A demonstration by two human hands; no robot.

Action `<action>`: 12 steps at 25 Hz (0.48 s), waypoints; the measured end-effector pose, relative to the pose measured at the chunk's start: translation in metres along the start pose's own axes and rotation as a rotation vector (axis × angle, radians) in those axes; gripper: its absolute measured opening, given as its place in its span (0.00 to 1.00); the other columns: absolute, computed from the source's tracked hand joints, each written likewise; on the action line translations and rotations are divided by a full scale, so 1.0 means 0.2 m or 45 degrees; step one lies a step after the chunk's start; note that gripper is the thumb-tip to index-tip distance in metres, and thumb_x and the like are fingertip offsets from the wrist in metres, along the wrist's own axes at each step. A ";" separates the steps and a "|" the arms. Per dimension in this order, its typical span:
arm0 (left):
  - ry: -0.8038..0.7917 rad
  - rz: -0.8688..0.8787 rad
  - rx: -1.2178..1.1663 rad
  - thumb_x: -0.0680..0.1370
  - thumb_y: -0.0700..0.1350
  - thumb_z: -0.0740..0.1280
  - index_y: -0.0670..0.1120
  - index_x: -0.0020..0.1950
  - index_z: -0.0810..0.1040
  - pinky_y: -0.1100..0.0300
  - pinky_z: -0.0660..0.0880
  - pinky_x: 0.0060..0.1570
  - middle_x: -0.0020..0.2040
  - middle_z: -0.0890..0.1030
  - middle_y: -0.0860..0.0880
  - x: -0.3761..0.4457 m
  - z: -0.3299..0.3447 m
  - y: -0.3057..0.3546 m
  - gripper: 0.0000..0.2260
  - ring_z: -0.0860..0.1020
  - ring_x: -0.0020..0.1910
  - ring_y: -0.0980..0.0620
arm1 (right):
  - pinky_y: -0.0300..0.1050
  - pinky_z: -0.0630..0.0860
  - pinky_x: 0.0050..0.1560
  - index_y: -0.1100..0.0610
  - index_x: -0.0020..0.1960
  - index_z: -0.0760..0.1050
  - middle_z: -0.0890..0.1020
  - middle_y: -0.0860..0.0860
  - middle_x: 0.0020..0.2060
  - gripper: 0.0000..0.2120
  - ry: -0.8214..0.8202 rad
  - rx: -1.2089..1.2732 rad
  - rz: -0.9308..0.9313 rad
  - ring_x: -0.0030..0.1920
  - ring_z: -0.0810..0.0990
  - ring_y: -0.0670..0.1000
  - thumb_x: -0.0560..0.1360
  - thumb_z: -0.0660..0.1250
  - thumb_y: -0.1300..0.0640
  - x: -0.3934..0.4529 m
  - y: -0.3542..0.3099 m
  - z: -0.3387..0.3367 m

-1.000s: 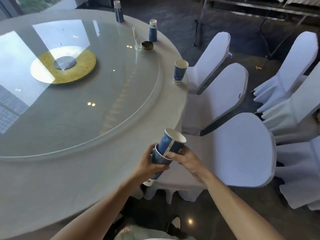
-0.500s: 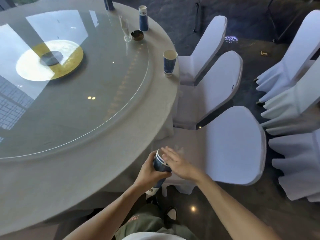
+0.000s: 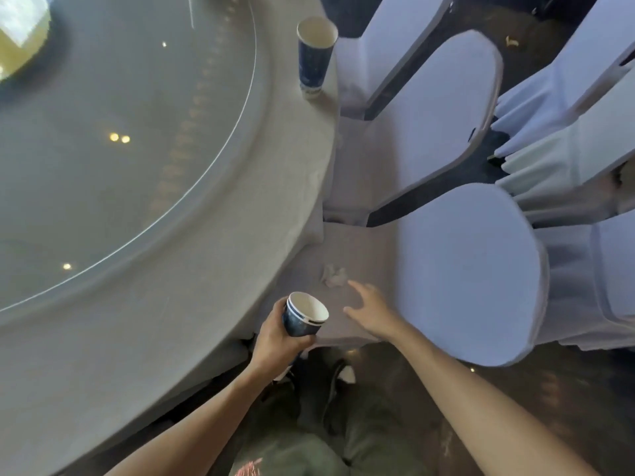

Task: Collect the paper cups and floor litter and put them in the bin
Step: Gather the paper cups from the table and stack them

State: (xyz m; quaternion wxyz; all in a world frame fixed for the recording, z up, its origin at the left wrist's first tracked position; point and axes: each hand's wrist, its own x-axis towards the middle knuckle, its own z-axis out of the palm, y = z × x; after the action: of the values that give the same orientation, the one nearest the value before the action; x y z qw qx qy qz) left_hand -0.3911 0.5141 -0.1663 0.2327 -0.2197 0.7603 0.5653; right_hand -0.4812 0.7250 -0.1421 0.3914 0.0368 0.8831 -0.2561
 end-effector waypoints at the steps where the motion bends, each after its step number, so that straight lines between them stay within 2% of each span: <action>1: 0.014 -0.029 0.006 0.67 0.43 0.83 0.59 0.67 0.67 0.74 0.71 0.45 0.56 0.76 0.64 0.06 0.01 -0.04 0.36 0.77 0.58 0.57 | 0.49 0.60 0.76 0.51 0.81 0.60 0.63 0.59 0.79 0.33 -0.009 -0.092 -0.014 0.79 0.61 0.60 0.80 0.68 0.54 0.10 0.03 0.02; 3: 0.026 -0.068 0.021 0.67 0.45 0.83 0.56 0.70 0.69 0.70 0.74 0.52 0.60 0.78 0.59 0.15 0.03 -0.09 0.36 0.78 0.61 0.55 | 0.57 0.60 0.76 0.49 0.82 0.57 0.60 0.59 0.80 0.35 -0.040 -0.325 -0.060 0.79 0.58 0.63 0.79 0.68 0.53 0.32 0.08 0.06; 6: 0.046 -0.085 0.041 0.67 0.46 0.83 0.55 0.72 0.67 0.57 0.77 0.64 0.64 0.77 0.57 0.33 0.13 -0.17 0.38 0.77 0.65 0.54 | 0.67 0.56 0.78 0.46 0.83 0.52 0.48 0.55 0.83 0.38 -0.081 -0.615 -0.157 0.82 0.47 0.66 0.79 0.68 0.54 0.67 0.17 0.18; 9: 0.092 -0.102 0.029 0.67 0.44 0.83 0.57 0.71 0.66 0.57 0.75 0.66 0.64 0.75 0.58 0.54 0.26 -0.27 0.39 0.74 0.66 0.56 | 0.68 0.51 0.78 0.43 0.84 0.46 0.38 0.53 0.83 0.40 -0.115 -0.838 -0.240 0.82 0.38 0.66 0.81 0.66 0.57 0.99 0.25 0.31; 12: 0.140 -0.095 0.081 0.67 0.46 0.83 0.55 0.74 0.67 0.56 0.73 0.70 0.68 0.74 0.59 0.70 0.34 -0.36 0.40 0.71 0.69 0.57 | 0.71 0.52 0.77 0.44 0.84 0.45 0.35 0.54 0.83 0.41 -0.154 -0.914 -0.264 0.81 0.38 0.68 0.81 0.65 0.61 1.19 0.35 0.45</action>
State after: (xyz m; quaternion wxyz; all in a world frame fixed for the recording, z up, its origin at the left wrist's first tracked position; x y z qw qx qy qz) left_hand -0.4524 0.5510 -0.3222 0.2186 -0.2710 0.7808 0.5187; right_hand -0.5672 0.7104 -0.3917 0.4030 -0.2073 0.8909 0.0296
